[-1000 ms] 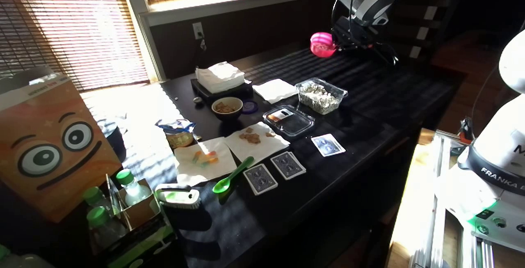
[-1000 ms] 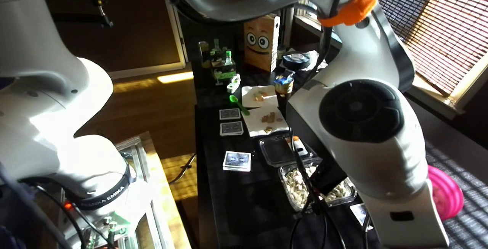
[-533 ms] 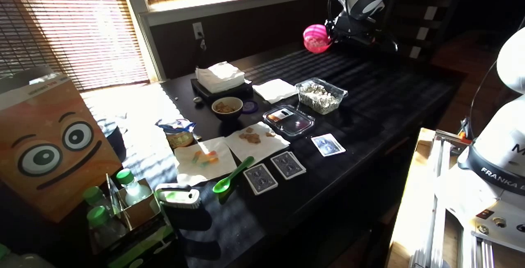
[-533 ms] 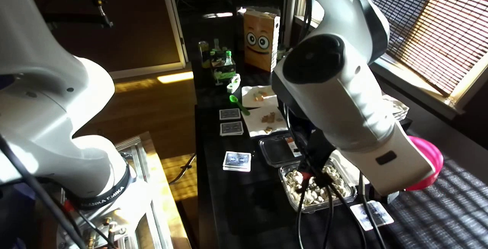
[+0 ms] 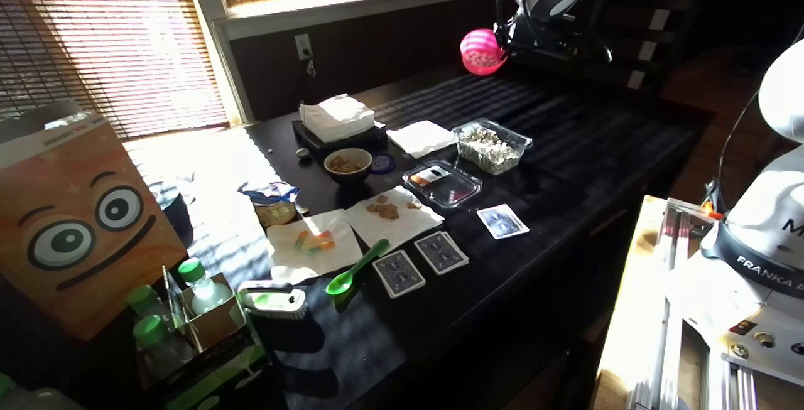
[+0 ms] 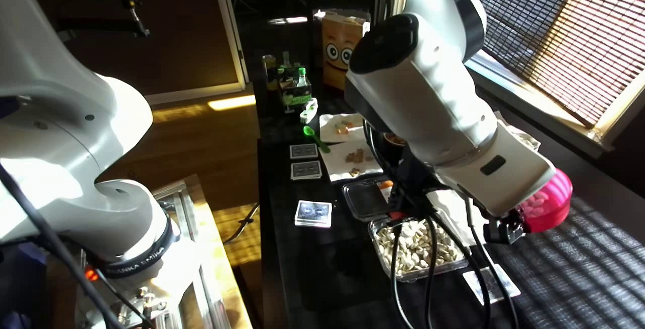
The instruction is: Move the objects from the pink bowl into the glass bowl
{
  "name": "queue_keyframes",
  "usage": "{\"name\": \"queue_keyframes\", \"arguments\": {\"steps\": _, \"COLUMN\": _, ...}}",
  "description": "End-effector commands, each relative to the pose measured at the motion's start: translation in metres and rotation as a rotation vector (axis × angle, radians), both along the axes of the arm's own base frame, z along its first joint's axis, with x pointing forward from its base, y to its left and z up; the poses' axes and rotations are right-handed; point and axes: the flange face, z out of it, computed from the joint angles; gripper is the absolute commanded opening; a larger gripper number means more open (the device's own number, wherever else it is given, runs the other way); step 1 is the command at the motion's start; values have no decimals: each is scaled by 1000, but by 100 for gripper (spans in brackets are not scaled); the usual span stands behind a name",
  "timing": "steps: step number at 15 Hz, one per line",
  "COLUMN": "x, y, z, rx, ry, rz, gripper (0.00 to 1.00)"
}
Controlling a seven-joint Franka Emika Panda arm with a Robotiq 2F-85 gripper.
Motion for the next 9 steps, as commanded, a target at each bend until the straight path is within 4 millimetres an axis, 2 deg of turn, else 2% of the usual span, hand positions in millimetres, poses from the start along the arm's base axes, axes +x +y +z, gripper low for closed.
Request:
{"name": "queue_keyframes", "arguments": {"steps": 1, "x": -1, "y": 0, "z": -1, "rx": -1, "ry": 3, "rz": 0, "gripper": 1}}
{"name": "queue_keyframes", "arguments": {"steps": 7, "x": 17, "y": 10, "z": 25, "rx": -244, "ry": 31, "rz": 106, "gripper": 1}}
{"name": "queue_keyframes", "arguments": {"steps": 9, "x": 19, "y": 15, "z": 22, "rx": -294, "ry": 57, "rz": 157, "gripper": 1}}
